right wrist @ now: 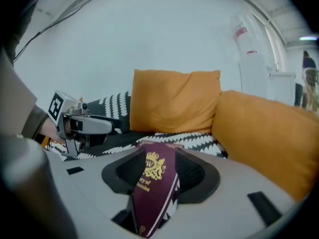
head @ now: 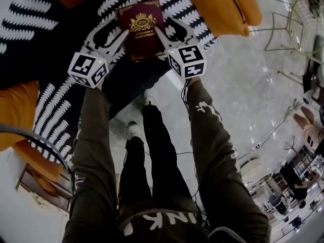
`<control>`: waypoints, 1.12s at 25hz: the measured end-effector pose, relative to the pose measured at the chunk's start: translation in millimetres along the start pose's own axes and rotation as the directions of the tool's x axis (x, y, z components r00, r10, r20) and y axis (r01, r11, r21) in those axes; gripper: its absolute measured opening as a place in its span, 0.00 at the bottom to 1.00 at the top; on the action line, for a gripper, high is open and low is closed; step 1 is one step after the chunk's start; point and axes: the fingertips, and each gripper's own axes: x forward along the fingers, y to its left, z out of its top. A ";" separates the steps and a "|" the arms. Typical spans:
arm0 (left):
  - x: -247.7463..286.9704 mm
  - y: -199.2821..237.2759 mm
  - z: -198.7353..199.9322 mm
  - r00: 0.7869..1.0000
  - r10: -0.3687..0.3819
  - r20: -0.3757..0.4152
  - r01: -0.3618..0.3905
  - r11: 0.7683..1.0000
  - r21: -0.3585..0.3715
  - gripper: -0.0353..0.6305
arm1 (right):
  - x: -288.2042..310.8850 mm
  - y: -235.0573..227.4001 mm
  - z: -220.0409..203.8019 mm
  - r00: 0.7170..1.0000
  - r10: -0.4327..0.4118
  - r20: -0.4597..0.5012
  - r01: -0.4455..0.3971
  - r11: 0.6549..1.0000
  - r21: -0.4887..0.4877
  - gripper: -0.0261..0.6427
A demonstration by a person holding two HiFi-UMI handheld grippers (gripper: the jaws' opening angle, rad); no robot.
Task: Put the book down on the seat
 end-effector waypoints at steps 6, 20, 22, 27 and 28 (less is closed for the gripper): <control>-25.6 -15.9 87.3 0.990 0.009 0.140 -0.024 0.994 0.105 0.27 | -43.4 22.2 106.3 0.978 -0.057 0.198 0.094 0.980 -0.178 0.21; -144.6 -139.1 246.1 0.956 -0.069 0.286 -0.030 0.944 0.327 0.06 | -203.9 114.0 228.5 0.904 -0.090 0.418 0.219 0.937 -0.272 0.06; -172.6 -154.7 264.2 0.948 -0.076 0.310 -0.040 0.935 0.352 0.06 | -228.4 133.6 244.0 0.891 -0.088 0.446 0.236 0.928 -0.288 0.06; -247.9 -204.1 299.7 0.932 -0.100 0.349 -0.047 0.919 0.391 0.06 | -305.7 187.6 277.6 0.861 -0.092 0.500 0.270 0.916 -0.297 0.06; -259.9 -215.0 307.2 0.929 -0.108 0.354 -0.047 0.915 0.401 0.06 | -321.2 197.2 285.5 0.854 -0.090 0.512 0.277 0.912 -0.302 0.06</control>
